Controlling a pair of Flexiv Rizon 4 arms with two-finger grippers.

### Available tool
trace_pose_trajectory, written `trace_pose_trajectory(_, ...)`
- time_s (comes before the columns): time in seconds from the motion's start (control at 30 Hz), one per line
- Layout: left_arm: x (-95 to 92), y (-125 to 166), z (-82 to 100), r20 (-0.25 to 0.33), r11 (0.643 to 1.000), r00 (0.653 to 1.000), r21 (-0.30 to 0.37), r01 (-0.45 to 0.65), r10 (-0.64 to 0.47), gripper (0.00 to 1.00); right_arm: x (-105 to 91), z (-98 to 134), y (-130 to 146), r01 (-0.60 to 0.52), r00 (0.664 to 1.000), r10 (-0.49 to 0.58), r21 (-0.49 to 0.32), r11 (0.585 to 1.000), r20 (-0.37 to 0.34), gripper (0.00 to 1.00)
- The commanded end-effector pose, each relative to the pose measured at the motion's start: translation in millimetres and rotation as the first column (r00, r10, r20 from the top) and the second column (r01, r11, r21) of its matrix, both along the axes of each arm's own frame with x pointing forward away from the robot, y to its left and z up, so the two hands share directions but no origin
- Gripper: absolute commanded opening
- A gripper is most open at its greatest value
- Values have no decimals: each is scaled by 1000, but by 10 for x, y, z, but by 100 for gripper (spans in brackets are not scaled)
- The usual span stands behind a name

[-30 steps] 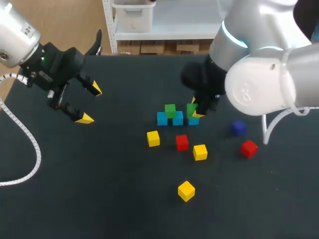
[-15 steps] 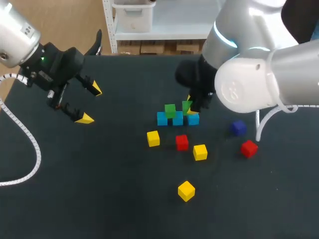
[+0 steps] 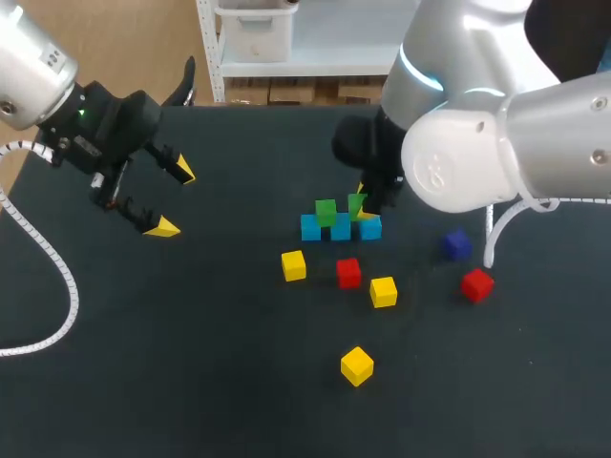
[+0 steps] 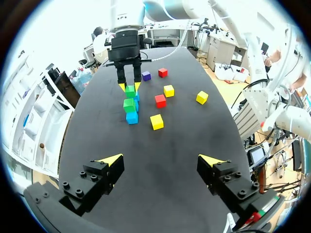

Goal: Place the blue cubes, place green cubes on the blue cubes, place the yellow cubes on the green cubes, then place the red cubes on the yellow cubes, and place purple cube on the red cubes.

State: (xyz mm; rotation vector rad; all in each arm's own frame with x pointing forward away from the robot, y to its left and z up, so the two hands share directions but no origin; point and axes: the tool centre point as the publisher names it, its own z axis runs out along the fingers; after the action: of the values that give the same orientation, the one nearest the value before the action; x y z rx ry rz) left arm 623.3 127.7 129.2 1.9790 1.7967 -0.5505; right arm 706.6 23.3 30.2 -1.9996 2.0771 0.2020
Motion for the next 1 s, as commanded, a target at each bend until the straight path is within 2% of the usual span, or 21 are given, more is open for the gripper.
trace_pose_trajectory(0.03,11,3,-4,0,1000,1000,-1,2,-2,100,-6,-14,0,5,1000,-5,1,1000,2,0)
trace_pose_trajectory(1.0,11,3,-4,0,1000,1000,-1,2,-2,100,1,-62,25,2,1000,-2,-2,1000,-10,0)
